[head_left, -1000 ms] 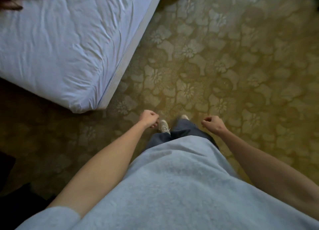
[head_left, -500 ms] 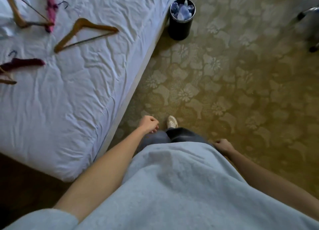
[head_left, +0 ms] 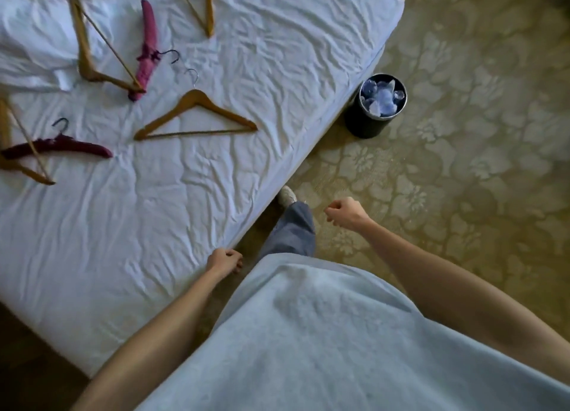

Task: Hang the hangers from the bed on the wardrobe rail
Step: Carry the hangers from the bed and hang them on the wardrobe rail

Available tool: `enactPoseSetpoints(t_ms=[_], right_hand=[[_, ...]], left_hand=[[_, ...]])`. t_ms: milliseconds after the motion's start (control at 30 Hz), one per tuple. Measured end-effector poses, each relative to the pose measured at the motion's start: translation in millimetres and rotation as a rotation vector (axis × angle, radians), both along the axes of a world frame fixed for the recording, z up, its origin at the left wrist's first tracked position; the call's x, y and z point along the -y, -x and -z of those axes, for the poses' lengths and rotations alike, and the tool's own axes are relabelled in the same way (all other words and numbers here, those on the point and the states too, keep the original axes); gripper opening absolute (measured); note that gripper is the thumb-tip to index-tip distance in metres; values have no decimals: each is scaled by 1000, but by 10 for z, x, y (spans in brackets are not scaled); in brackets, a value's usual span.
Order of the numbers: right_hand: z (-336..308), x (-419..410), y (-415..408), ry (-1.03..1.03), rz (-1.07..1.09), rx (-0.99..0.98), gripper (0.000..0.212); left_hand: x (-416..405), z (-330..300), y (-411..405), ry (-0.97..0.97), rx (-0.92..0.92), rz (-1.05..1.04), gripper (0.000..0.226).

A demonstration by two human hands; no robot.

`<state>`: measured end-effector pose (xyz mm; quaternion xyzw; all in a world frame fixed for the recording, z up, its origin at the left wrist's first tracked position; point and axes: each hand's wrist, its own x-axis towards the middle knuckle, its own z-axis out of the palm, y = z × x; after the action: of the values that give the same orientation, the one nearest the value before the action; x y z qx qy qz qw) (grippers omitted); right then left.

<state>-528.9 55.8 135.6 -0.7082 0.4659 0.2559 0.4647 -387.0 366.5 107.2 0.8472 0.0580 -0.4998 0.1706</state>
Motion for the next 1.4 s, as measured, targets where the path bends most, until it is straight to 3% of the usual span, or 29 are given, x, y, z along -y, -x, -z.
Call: enactPoseSetpoints(t_ms=[167,433,600,767,867,1100,1267,1400], right_hand=[[-69,826,-665,1,-23,-110,22],[-70,2143,-1121,46,70,-231,18],[52,2790,-1707,37,-48,-288,17],[146,3300,-2728,-17,-301,-263,19],[117,3442,-3443,9,-473,-200,18],[282,3226,-5084,-40,-690,-72,17],[693,2881,-6168,-38,-699,17,19],[1200,2658,-6960,-12,-614,44,23]], left_hand=[[862,-104,-804,7,-32,-77,29],[2510,-366,-1962,224,-15,-94,22],[3106,-405,-2490,255,-1,-195,21],[3356,-425,-2797,167,22,-399,18],[3397,-394,-2894,85,29,-561,17],[3357,-187,-3281,7,47,-723,21],[3179,237,-3678,-78,46,-779,20],[3075,720,-3949,-286,33,-705,28]])
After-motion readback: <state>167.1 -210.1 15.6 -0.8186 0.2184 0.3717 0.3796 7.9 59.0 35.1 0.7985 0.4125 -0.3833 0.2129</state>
